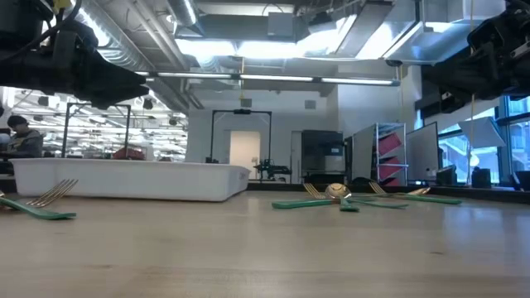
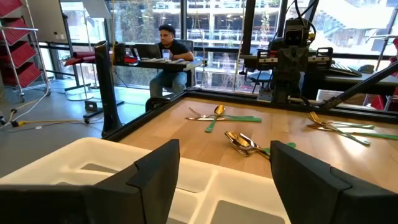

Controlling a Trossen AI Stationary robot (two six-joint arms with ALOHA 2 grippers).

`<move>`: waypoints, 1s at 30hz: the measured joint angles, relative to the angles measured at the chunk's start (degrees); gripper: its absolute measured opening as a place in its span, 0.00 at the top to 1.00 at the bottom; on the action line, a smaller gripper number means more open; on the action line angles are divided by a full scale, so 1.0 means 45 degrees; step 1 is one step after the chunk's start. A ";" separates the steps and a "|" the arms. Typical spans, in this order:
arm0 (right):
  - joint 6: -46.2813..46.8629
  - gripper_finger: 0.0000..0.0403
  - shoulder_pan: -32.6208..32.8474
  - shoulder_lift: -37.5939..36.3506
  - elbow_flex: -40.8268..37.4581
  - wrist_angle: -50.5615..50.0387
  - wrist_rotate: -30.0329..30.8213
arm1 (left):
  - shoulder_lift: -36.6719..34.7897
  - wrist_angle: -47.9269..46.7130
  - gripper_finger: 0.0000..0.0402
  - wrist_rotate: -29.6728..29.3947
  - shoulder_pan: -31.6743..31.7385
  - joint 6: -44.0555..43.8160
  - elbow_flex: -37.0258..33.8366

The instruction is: Sort silverware

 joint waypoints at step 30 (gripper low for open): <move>-0.0680 0.98 -0.0004 0.0001 -0.0004 0.1949 0.2484 | -0.0001 0.0000 0.41 0.0000 0.0000 0.0002 0.0002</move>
